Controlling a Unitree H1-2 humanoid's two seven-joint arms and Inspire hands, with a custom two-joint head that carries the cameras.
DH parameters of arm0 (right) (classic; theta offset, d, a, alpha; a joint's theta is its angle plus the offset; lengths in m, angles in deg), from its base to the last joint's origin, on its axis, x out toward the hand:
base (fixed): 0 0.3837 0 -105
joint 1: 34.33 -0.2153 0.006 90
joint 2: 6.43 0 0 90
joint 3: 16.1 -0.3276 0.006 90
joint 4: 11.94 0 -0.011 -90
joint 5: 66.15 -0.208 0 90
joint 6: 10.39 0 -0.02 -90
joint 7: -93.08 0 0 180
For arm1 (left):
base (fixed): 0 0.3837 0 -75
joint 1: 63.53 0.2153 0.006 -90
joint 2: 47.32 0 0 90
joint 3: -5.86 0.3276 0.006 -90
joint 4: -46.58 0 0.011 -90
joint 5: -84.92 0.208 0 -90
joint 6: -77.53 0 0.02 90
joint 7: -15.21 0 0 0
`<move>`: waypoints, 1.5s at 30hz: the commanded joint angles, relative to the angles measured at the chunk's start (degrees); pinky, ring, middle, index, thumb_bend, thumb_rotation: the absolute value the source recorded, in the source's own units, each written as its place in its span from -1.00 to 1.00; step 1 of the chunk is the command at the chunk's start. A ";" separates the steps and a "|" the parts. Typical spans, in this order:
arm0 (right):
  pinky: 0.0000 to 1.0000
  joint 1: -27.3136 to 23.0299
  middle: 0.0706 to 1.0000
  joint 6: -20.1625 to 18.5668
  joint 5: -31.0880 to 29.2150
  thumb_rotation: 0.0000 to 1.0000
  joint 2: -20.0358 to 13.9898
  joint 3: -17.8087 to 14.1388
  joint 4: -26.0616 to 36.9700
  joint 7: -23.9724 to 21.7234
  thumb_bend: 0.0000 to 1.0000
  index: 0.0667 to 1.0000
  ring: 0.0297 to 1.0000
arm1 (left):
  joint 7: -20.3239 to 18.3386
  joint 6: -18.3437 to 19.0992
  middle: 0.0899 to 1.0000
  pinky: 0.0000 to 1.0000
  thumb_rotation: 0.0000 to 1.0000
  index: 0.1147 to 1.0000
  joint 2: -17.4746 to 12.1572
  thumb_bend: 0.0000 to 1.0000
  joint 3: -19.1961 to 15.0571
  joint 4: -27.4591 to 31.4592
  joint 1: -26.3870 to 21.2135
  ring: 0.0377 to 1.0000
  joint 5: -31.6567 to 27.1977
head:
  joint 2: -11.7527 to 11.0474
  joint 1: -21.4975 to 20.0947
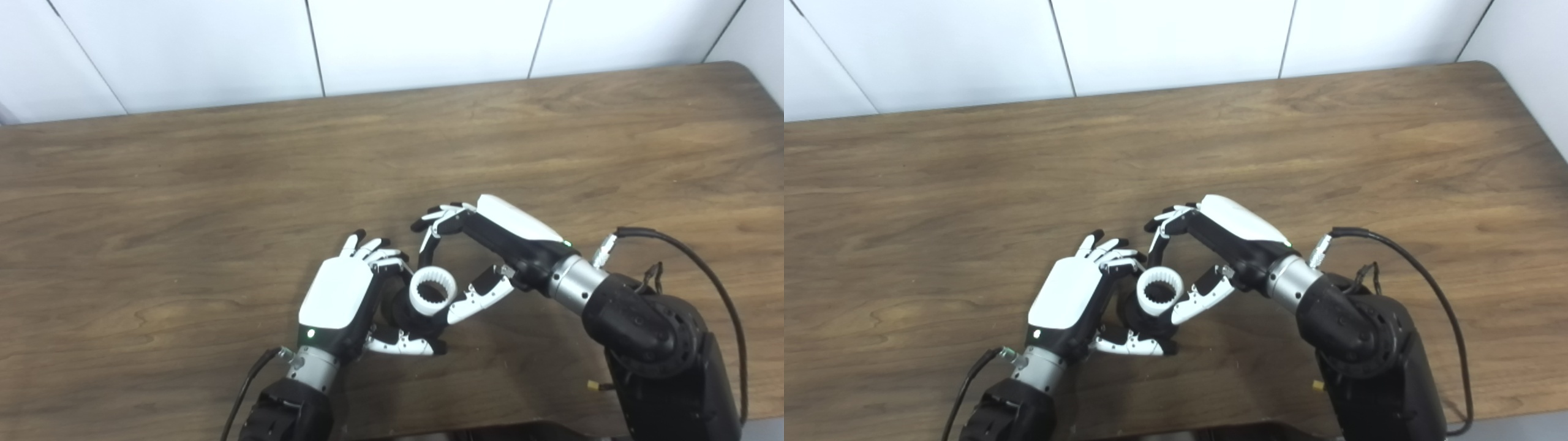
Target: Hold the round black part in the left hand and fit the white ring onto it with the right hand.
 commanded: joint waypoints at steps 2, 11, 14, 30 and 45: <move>1.00 -0.67 0.64 0.75 -0.97 -0.74 -0.54 0.12 0.75 2.50 0.05 -0.11 0.86 | 0.21 0.31 0.50 1.00 -0.90 -0.17 0.46 0.05 0.13 -0.18 -0.87 0.78 0.83 | -0.01 -0.07; 1.00 -0.18 0.64 0.92 -1.42 -0.74 -1.44 1.59 -0.03 4.45 0.05 -0.11 0.86 | -0.15 0.53 0.50 1.00 -0.90 -0.17 0.58 0.05 0.11 -0.14 -0.90 0.78 0.67 | -0.18 0.00; 1.00 0.28 0.64 1.19 -1.58 -0.74 -1.64 2.21 -0.41 5.36 0.05 -0.11 0.85 | 0.16 0.34 0.51 1.00 -0.90 -0.17 0.65 0.05 0.14 -0.42 -0.92 0.78 0.52 | -0.25 0.03; 1.00 1.03 0.64 1.64 -2.59 -0.74 -2.79 4.01 -2.57 8.83 0.05 -0.11 0.86 | 0.06 0.39 0.50 1.00 -0.90 -0.17 0.77 0.05 0.28 -0.52 -0.78 0.78 0.45 | -0.64 0.33; 1.00 0.96 0.66 1.03 -2.61 -0.74 -2.62 5.28 -3.56 10.51 0.05 -0.11 0.87 | -0.14 0.44 0.50 1.00 -0.90 -0.17 0.84 0.04 0.49 -0.37 -0.73 0.78 0.45 | -0.39 0.58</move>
